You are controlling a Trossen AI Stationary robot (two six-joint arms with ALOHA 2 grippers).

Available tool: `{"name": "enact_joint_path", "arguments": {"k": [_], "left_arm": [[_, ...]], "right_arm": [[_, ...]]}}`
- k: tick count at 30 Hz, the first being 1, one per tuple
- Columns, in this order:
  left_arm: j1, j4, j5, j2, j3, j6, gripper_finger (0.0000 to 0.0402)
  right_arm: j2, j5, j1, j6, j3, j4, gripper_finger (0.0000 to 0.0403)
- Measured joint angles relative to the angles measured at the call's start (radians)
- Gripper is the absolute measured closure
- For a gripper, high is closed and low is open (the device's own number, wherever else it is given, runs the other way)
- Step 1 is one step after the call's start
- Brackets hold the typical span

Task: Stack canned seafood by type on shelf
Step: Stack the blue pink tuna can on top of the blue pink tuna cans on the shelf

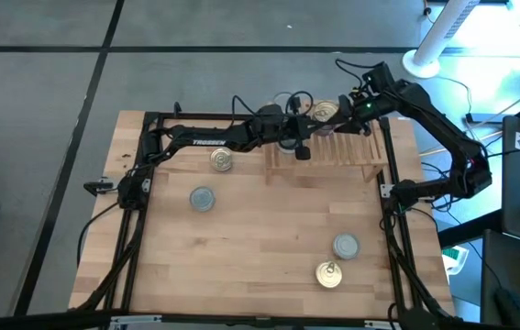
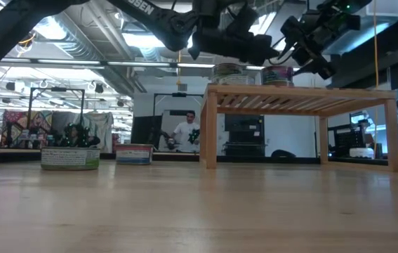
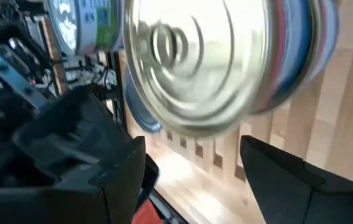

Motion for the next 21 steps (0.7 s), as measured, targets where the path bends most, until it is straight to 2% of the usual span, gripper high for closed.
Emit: {"name": "enact_joint_path", "arguments": {"k": [11,16,21], "left_arm": [[-0.064,-0.145,0.000,-0.081,0.000,-0.028,0.0402],[-0.116,-0.290,0.000,-0.141,-0.001,-0.028,0.0402],[-0.169,-0.517,0.001,-0.221,-0.001,-0.048,0.0402]], "right_arm": [[-0.117,0.028,0.000,-0.219,0.000,-0.173,0.0141],[-0.217,0.059,0.002,-0.285,0.000,-0.216,0.0141],[-0.325,0.107,0.001,-0.320,0.000,-0.217,0.0141]]}}
